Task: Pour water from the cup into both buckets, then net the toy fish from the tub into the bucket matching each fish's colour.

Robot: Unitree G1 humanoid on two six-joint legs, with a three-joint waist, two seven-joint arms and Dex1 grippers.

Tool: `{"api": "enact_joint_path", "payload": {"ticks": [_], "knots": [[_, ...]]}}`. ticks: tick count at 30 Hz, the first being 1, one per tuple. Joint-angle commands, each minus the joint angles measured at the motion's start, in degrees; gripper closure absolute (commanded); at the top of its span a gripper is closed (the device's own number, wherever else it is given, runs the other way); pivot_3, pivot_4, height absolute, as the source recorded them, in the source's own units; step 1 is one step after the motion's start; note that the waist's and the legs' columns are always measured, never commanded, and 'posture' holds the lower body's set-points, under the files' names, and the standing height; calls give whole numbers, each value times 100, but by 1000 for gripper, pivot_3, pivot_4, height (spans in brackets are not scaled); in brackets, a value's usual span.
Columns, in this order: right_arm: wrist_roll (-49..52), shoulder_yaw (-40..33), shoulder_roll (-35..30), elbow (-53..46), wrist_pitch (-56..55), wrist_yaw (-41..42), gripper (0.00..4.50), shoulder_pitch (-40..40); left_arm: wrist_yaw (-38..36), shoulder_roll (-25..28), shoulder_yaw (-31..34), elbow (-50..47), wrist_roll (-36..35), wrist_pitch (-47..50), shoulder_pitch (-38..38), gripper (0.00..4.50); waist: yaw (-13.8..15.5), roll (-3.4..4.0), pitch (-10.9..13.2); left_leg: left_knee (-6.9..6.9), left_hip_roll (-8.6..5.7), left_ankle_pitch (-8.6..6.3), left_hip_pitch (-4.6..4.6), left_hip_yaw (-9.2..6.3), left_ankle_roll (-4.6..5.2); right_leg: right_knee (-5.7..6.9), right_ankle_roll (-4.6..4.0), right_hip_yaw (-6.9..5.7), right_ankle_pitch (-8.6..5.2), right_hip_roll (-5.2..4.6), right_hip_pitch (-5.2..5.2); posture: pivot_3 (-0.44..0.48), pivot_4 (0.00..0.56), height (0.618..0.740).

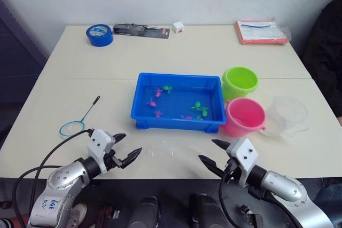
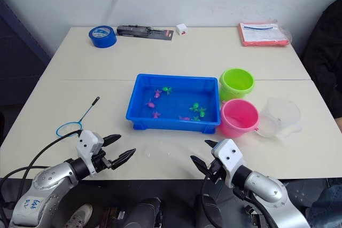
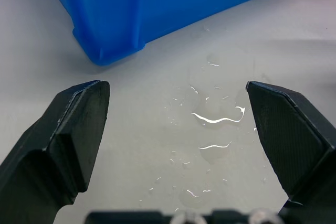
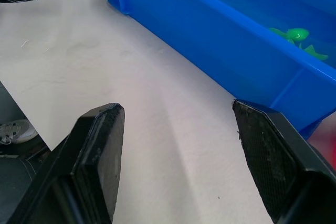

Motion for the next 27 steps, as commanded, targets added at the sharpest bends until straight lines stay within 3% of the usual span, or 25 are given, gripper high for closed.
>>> {"api": "enact_joint_path", "payload": {"ticks": [1, 17, 20, 24, 27], "knots": [[104, -108, -27, -148, -5, 51, 0, -10, 22, 9, 32, -182, -34, -41, -32, 24, 0, 0, 0, 0, 0, 0, 0, 0, 0, 0, 0, 0, 0, 0, 0, 0, 150, 737], [84, -78, -12, -112, 40, 91, 0, -73, -90, 144, 159, -153, -147, -8, -42, 24, 0, 0, 0, 0, 0, 0, 0, 0, 0, 1, 0, -1, 0, 0, 0, 0, 150, 737], [106, -91, -8, -99, 55, 97, 0, -102, -524, 645, 390, 34, -626, 676, -232, 24, 0, 0, 0, 1, 0, 0, -1, -1, 0, 3, 0, -2, 0, 1, -1, 0, 150, 737], [177, -176, -7, -88, 103, 100, 0, -122, -1025, 1307, 673, 479, -581, 499, -457, 24, -9, 1, 0, -1, 1, 1, 1, -1, -2, 4, -3, 0, -2, 2, -3, 0, 150, 737], [532, -732, -304, -162, 538, 275, 0, 87, -1370, 1843, 772, 1142, -724, 668, -1555, 24, 63, -1, 2, 3, -2, 1, -3, -7, -1, 5, -4, -7, -2, 0, -1, 0, 150, 737]]}}
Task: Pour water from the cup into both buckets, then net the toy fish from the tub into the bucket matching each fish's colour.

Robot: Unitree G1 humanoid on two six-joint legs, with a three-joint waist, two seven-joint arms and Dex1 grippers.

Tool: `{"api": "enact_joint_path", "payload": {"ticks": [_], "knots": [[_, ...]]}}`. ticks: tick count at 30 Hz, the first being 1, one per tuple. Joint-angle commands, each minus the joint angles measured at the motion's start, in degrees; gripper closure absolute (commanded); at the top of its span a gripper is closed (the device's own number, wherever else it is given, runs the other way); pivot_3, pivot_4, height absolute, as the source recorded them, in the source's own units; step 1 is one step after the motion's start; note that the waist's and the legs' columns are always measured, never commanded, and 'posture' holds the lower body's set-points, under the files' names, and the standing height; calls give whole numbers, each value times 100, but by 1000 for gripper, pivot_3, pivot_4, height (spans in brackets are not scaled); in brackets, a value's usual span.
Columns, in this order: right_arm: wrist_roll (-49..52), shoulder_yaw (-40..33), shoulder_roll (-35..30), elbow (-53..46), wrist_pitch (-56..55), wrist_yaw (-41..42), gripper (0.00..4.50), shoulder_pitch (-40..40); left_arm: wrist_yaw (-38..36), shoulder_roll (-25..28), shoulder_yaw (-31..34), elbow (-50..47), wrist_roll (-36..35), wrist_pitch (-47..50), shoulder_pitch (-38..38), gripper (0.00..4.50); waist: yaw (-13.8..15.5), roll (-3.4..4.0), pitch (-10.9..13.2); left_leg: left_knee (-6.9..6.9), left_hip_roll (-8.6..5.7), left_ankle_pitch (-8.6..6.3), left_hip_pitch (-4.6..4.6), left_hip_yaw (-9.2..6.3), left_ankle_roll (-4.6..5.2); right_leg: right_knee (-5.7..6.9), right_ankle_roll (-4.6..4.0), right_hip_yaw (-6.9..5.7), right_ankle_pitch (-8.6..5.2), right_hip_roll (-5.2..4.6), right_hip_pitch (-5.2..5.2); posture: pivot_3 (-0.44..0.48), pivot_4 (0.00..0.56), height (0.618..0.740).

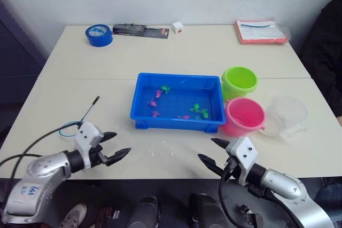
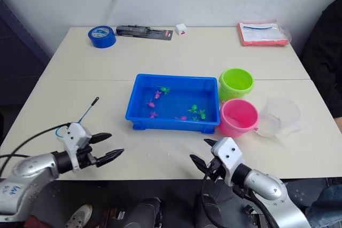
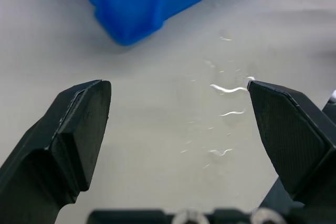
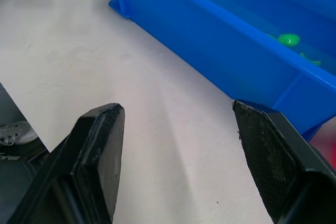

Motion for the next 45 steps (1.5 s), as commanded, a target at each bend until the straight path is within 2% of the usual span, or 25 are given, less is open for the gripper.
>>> {"api": "enact_joint_path", "payload": {"ticks": [1, 4, 7, 10, 13, 16, 20, 24, 27, 45], "knots": [[504, -873, -362, -161, 524, 208, 0, 251, -446, 539, 103, 499, -45, -87, -1135, 24, 36, -8, -2, 6, -1, 1, -5, -4, 1, -1, 0, -5, 0, 0, 2, 0, 150, 737], [917, -1546, -589, -152, 1034, 266, 0, 403, -769, 667, -265, 782, 85, -278, -1922, 24, 27, -3, -5, 6, -8, -3, -2, 1, 8, -1, 1, 2, 1, -5, 5, 0, 150, 737], [1105, -2336, -848, -166, 1678, 240, 0, 760, -1176, 558, -740, 1008, 97, -346, -2730, 24, -27, 3, -7, 2, -14, -7, -3, 5, 15, 14, 5, 5, 3, -9, 4, 0, 150, 737], [1092, -2806, -915, -168, 2052, 102, 0, 1062, -1444, 341, -1179, 1282, 156, -351, -3343, 24, -47, 2, -7, -2, -9, -7, -6, 7, 14, 13, 5, 1, 3, -1, 1, 0, 150, 737], [1078, -3183, -516, -32, 2633, -553, 0, 986, -1756, -101, -1708, 1556, 181, -296, -3980, 24, -26, 0, -6, 4, -2, -5, -6, 11, 10, 15, 6, -1, 3, 7, 3, 0, 150, 737], [906, -3204, -74, 64, 3033, -1227, 0, 644, -1951, -449, -2046, 1839, 344, -451, -4316, 24, -35, 0, -7, 10, -5, 2, -5, 19, 11, 20, 12, 9, 7, 5, 4, 0, 150, 737], [712, -3545, 860, 472, 3493, -2380, 0, -210, -2032, -957, -2314, 2289, 543, -766, -4700, 24, -51, 0, -7, 2, -2, 4, -4, 19, 7, 24, 12, 21, 7, 13, -8, 0, 150, 737], [513, -3883, 1542, 687, 3652, -3152, 0, -900, -2185, -1288, -2479, 2538, 652, -884, -4909, 24, -44, 6, -9, 6, -7, 7, -8, 22, 3, 42, 12, 30, 6, 13, -22, 0, 150, 737], [387, -4033, 1781, 843, 3608, -3510, 0, -1289, -2267, -1441, -2591, 2601, 768, -963, -4968, 24, -44, 6, -10, 6, -13, 7, -6, 26, 4, 56, 12, 41, 6, 13, -27, 0, 150, 737], [241, -4242, 1788, 1816, 3004, -4011, 0, -2472, -2212, -1420, -2470, 2332, 885, -905, -4743, 24, -57, 7, -10, 7, -21, 10, -5, 33, 10, 72, 12, 60, 6, 14, -35, 0, 150, 737]]}}
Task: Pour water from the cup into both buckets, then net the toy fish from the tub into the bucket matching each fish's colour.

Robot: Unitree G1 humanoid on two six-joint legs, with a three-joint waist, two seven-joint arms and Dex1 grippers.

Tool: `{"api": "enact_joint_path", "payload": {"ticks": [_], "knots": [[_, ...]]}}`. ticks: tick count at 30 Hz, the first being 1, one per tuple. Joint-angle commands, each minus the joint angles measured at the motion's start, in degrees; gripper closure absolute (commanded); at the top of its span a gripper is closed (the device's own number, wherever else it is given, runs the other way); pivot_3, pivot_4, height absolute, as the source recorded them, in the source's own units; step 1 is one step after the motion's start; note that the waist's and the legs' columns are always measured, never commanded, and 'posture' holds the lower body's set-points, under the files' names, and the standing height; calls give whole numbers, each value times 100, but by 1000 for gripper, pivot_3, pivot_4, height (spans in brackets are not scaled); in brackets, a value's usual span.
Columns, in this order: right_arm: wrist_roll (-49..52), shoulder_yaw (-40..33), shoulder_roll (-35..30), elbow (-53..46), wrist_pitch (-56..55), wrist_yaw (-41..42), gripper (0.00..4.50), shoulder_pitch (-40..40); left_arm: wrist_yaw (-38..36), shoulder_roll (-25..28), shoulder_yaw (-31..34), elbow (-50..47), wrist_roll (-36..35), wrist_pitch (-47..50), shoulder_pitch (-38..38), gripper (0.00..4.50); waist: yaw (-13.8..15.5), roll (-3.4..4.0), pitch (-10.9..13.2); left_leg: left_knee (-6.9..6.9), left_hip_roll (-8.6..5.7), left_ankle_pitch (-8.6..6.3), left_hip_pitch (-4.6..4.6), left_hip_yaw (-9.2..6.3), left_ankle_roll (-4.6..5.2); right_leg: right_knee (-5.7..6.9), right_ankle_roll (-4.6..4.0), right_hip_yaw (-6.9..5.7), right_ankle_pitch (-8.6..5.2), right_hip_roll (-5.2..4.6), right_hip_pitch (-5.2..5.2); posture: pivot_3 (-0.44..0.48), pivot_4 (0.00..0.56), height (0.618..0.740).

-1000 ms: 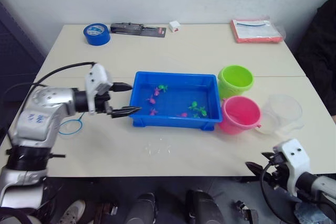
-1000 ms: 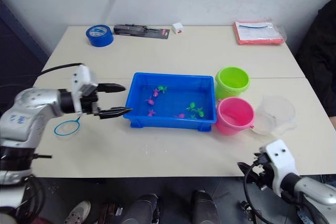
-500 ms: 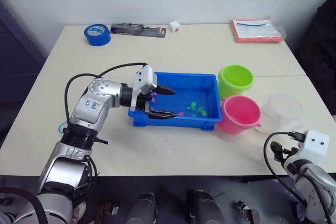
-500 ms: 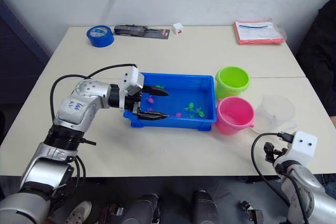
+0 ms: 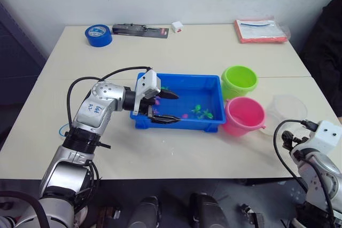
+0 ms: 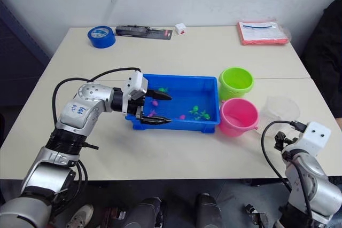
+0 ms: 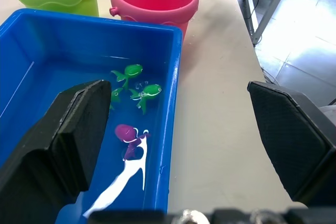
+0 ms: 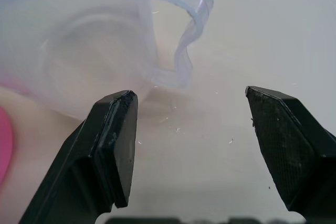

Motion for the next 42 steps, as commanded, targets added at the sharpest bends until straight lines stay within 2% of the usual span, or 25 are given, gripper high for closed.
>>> {"api": "enact_joint_path", "payload": {"ticks": [1, 11, 30, 31, 32, 37, 38, 42], "knots": [[-114, -119, -60, 42, -270, -151, 0, -120, 19, 41, 132, -242, -22, -10, 9, 24, -1, 0, 0, 0, 0, 0, 0, 0, 0, 0, 0, 0, 0, 0, 0, 0, 150, 737], [-261, -167, -25, 491, -969, -521, 0, -397, 66, 86, 157, -395, -45, 82, 89, 24, -23, 0, 0, 0, 0, 0, 0, 2, 0, 2, 0, 3, 0, 0, -2, 0, 150, 737], [-596, 235, -209, 1476, -2429, -583, 0, -719, 148, 77, 160, -605, -44, 241, 174, 24, -127, 2, 0, -4, 2, 1, 0, 2, 0, 6, 0, 10, 0, 1, -5, 0, 150, 737], [-595, 251, -201, 1445, -2451, -589, 492, -704, 153, 76, 162, -600, -42, 238, 176, 0, -126, 2, 0, -4, 2, 1, 0, 2, 0, 5, 0, 10, 0, 1, -5, 0, 150, 737], [-586, 266, -195, 1409, -2470, -589, 711, -683, 156, 77, 166, -598, -44, 238, 180, 0, -126, 2, 0, -4, 2, 1, 0, 2, 0, 5, 0, 11, 0, 0, -5, 0, 150, 737], [-561, 273, -177, 1341, -2532, -587, 3112, -630, 165, 85, 173, -591, -43, 232, 200, 0, -123, 3, 0, -3, 1, 1, -1, 0, 0, 5, 0, 14, 0, 1, -4, 0, 150, 737], [-552, 274, -176, 1329, -2548, -578, 3727, -618, 165, 87, 173, -595, -44, 233, 206, 0, -122, 3, 0, -3, 1, 1, 0, 1, 0, 5, 0, 15, 0, 1, -4, 0, 150, 737], [-519, 278, -178, 1298, -2581, -576, 3774, -595, 157, 94, 175, -581, -39, 219, 201, 0, -108, 3, 0, -2, 0, 1, 0, -11, 0, 6, 0, 19, 0, 2, -1, 0, 150, 737]]}}
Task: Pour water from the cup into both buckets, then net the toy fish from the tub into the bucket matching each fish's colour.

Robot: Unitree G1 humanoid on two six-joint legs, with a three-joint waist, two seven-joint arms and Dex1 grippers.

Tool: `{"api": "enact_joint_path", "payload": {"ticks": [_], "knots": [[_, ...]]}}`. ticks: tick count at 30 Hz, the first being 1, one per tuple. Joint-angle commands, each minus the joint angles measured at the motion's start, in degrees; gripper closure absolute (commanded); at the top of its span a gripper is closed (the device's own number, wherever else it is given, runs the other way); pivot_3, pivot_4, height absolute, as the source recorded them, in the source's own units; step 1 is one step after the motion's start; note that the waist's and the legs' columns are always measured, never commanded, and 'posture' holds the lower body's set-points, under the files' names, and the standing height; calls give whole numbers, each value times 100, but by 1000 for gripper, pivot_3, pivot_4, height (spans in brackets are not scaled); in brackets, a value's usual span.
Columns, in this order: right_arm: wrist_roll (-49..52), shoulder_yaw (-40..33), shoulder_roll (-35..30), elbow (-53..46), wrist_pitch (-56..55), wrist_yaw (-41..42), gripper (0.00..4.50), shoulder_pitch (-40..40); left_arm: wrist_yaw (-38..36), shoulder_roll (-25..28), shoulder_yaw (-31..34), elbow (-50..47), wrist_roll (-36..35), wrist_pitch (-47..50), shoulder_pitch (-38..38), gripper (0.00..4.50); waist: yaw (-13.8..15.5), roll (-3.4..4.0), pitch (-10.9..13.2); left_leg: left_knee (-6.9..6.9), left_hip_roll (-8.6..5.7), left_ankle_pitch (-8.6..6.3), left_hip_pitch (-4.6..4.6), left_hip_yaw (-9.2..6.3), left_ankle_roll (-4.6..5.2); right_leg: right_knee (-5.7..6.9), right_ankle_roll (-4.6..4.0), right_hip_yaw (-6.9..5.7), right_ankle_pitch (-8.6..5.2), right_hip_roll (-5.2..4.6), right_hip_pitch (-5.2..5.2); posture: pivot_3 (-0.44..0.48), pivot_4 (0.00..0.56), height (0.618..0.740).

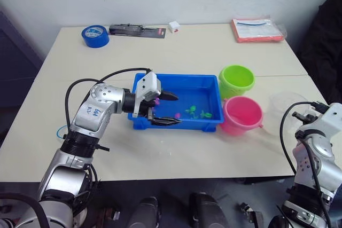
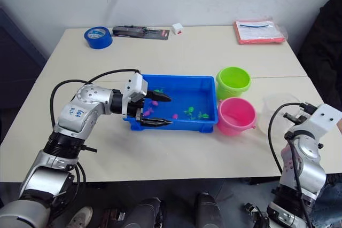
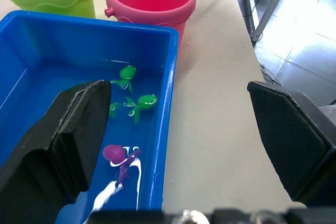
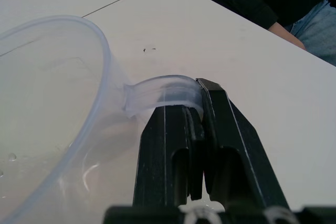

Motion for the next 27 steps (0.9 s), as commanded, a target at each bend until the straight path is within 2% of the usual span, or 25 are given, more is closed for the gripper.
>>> {"api": "enact_joint_path", "payload": {"ticks": [1, 8, 11, 15, 20, 27], "knots": [[-23, -55, -63, -73, -46, -55, 3774, 84, 9, 30, 126, -135, -39, -25, -25, 0, -8, 0, 0, 0, -1, 0, 0, 1, 0, 0, 0, 1, 0, -1, 0, 0, 150, 737], [82, -59, -142, -218, -111, 83, 3774, 80, 5, 11, 193, -98, -104, -15, -38, 0, -9, 0, 0, 0, -1, 0, 0, 2, 0, 0, 0, 3, 0, 0, 0, 0, 150, 737], [279, -67, -441, -495, -13, 420, 3774, -27, 10, -88, 481, 45, -410, 157, -158, 0, -9, 4, 3, 1, -1, 0, -1, 2, 1, 0, 0, 3, 0, 0, 0, 0, 150, 737], [432, -1, -903, -716, 190, 811, 3774, -78, -234, -29, 581, 186, -468, -24, -283, 0, -20, 8, 4, 0, -2, 1, -4, 5, 2, -1, 0, 2, 0, 0, -3, 0, 150, 737], [404, 437, -2276, -1194, 398, 2010, 3774, 92, -704, 109, 634, 557, -505, -277, -469, 0, -16, 18, 7, -1, -3, 1, -5, 14, 3, -5, 0, 3, 0, 1, -3, 0, 150, 737], [-254, 1041, -3523, -1210, -122, 2823, 3774, 201, -735, -49, 555, 832, -379, -609, -525, 0, 9, 17, 8, 2, -2, 1, -8, 11, 7, -11, 0, -2, 0, 1, 1, 0, 150, 737]]}}
